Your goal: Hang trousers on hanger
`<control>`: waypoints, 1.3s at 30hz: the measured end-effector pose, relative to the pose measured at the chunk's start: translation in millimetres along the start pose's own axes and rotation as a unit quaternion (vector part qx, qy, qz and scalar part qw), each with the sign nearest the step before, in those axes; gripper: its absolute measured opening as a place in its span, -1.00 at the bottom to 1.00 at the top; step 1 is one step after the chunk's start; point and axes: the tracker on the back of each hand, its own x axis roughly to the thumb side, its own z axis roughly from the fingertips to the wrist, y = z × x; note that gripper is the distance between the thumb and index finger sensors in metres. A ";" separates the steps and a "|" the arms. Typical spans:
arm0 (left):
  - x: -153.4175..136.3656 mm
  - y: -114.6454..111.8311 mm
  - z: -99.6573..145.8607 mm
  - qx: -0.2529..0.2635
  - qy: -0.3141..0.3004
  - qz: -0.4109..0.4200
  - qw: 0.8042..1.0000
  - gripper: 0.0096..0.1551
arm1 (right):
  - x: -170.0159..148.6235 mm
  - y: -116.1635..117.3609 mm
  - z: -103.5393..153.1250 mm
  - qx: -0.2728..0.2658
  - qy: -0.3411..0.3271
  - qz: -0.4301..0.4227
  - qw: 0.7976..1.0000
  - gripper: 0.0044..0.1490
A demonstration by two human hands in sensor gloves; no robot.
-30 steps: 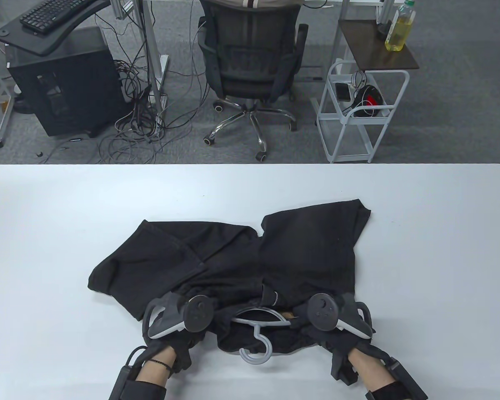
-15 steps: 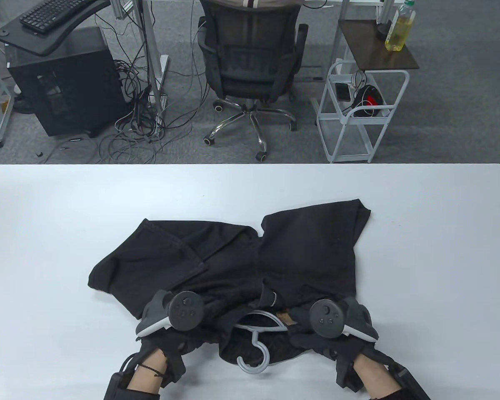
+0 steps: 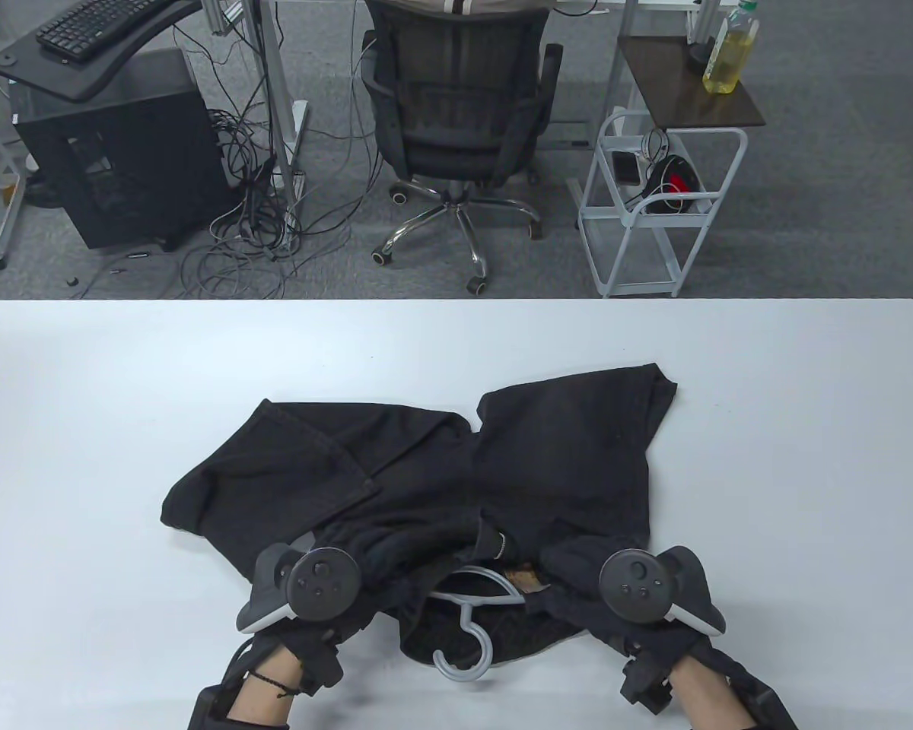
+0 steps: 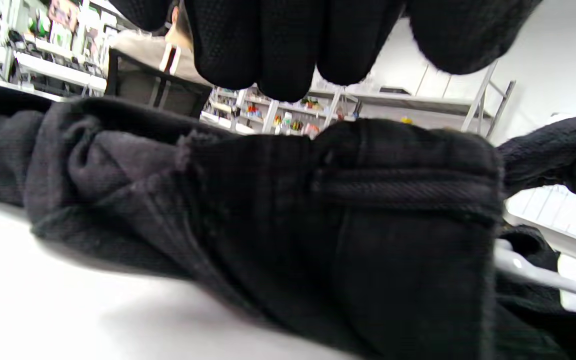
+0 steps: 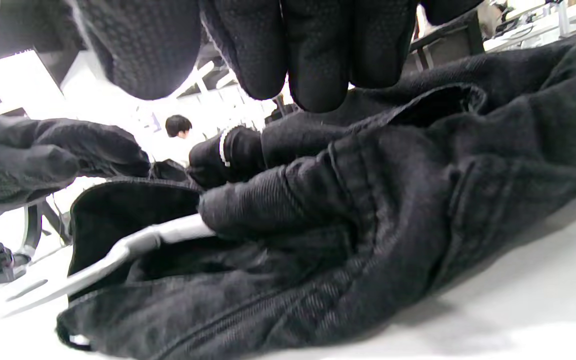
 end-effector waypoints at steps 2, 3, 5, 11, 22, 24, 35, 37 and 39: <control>0.7 1.6 1.5 0.022 0.001 -0.009 1.000 -0.27 | -1.8 -2.8 1.0 -0.018 0.001 -0.005 1.000 -0.19; 1.0 2.5 2.4 0.035 0.002 -0.015 0.999 -0.26 | -2.5 -3.9 1.4 -0.029 0.004 -0.005 1.000 -0.20; 1.2 3.5 3.7 0.050 0.003 -0.024 0.998 -0.26 | -3.0 -5.5 2.4 -0.049 0.009 -0.002 0.999 -0.19; 0.8 4.7 5.8 0.078 0.006 -0.048 0.996 -0.22 | -8.0 -9.6 3.9 -0.098 0.029 0.002 0.995 -0.16; -5.7 4.4 6.8 0.092 0.021 -0.065 0.993 -0.13 | -25.9 -17.1 6.2 -0.140 0.095 0.004 0.986 -0.09; -7.9 3.4 6.2 0.085 0.023 -0.062 0.994 -0.11 | -28.5 -17.7 5.9 -0.139 0.102 0.002 0.985 -0.08; -19.3 -5.7 2.0 0.024 0.045 -0.056 0.997 -0.01 | -40.7 -9.9 0.4 -0.075 0.146 0.021 0.986 0.01; -20.9 -6.5 1.6 0.018 0.051 -0.056 0.997 -0.01 | -45.1 -7.7 -0.8 -0.066 0.157 0.015 0.985 0.02; -23.1 -8.1 0.5 0.001 0.059 -0.054 0.997 0.00 | -49.0 -5.6 -1.8 -0.053 0.167 0.009 0.985 0.03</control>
